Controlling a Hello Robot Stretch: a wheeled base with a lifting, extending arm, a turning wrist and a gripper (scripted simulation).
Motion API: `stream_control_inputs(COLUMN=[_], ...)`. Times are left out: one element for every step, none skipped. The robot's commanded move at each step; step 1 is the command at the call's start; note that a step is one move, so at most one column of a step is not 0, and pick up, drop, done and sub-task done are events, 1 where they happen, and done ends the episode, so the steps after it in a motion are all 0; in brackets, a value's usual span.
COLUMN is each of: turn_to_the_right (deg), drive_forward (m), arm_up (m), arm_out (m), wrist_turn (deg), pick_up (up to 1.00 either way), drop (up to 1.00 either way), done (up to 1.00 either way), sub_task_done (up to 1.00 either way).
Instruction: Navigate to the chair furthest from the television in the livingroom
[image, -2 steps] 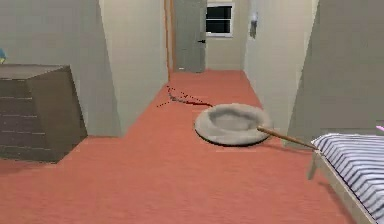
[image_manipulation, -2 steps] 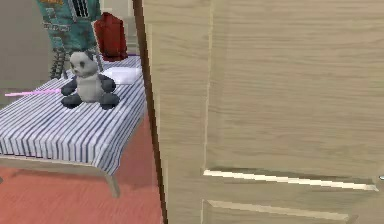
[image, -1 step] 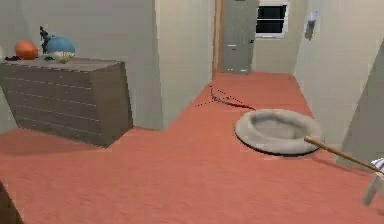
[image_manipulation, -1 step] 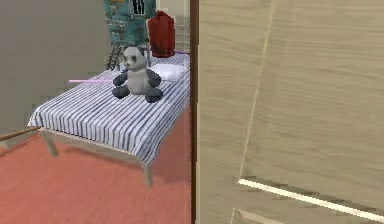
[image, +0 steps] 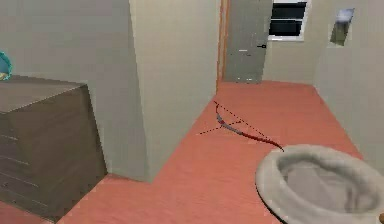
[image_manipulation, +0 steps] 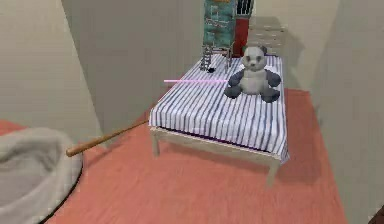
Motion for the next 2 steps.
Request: stream_control_inputs(turn_to_the_right=[0.0, 0.0], drive_forward=[1.0, 0.35], arm_up=[0.0, 0.0], arm_out=[0.0, 0.0], wrist_turn=[0.0, 0.0], pick_up=[0.0, 0.0], drop=[0.0, 0.0], done=[0.0, 0.0], sub_task_done=[0.0, 0.0])
